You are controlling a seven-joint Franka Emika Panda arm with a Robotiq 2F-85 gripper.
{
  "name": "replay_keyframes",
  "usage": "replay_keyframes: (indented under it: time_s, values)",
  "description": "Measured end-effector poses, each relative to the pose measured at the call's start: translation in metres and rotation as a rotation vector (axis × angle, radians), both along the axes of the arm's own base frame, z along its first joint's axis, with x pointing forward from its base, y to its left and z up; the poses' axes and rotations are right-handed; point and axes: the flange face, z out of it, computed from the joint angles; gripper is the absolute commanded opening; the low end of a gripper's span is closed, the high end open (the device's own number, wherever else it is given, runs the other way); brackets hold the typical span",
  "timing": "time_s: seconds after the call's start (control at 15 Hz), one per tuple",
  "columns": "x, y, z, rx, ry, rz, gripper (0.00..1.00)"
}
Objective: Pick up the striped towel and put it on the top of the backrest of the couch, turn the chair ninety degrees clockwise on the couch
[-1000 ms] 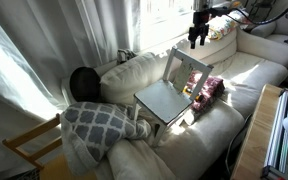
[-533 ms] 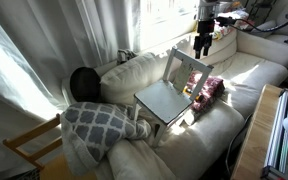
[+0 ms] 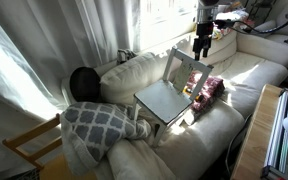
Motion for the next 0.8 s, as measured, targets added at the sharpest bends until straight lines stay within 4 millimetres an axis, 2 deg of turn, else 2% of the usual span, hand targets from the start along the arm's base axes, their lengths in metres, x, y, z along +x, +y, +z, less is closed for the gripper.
replay_keyframes:
  time_s: [0.53, 0.67, 0.73, 0.8]
  values:
    - [0.010, -0.003, -0.052, -0.049, -0.053, -0.016, 0.98]
    - [0.011, -0.003, -0.065, -0.061, -0.065, -0.018, 0.74]
    - [0.011, -0.003, -0.070, -0.065, -0.069, -0.018, 0.69]
    - [0.012, -0.003, -0.072, -0.069, -0.075, -0.020, 0.60]
